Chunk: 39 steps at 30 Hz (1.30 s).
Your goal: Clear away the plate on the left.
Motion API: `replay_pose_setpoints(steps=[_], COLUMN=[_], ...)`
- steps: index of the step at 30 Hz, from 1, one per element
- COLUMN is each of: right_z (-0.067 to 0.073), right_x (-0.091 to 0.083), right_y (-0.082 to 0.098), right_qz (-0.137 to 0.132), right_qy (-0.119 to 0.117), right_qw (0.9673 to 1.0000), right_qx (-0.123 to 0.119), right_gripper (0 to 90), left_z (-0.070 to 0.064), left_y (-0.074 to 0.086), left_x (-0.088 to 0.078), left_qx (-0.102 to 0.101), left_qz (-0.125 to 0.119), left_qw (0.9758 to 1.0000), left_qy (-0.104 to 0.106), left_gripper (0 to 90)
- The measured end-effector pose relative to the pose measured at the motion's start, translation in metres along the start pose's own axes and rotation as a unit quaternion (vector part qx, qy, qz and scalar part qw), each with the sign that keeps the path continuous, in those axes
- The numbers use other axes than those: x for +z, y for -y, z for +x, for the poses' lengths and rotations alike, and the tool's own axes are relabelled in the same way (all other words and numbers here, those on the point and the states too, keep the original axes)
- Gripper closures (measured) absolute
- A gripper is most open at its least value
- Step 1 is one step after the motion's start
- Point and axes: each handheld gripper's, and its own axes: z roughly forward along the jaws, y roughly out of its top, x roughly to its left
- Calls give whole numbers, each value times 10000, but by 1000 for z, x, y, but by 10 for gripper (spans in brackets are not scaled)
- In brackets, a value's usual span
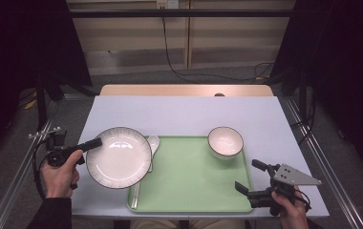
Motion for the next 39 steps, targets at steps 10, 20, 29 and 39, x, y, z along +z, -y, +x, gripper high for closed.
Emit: replay_pose_setpoints(steps=[10, 20, 29, 39], right_z=[0, -1, 0, -1], right_x=[0, 0, 1, 0], right_y=[0, 0, 0, 0], right_qz=[-5, -10, 0, -4], right_qy=[-3, 7, 0, -20], right_qw=[10000, 10000, 10000, 10000], right_qx=[-8, -23, -6, -22], right_gripper=[21, 21, 21, 22], left_z=[-17, -37, -52, -66], left_y=[-6, -4, -8, -6], left_x=[18, 40, 65, 87], left_qx=[140, 417, 472, 520], left_qz=[57, 346, 459, 598], left_qw=[9997, 9977, 9958, 9930], left_qy=[202, 417, 635, 870], left_gripper=[821, 819, 816, 816])
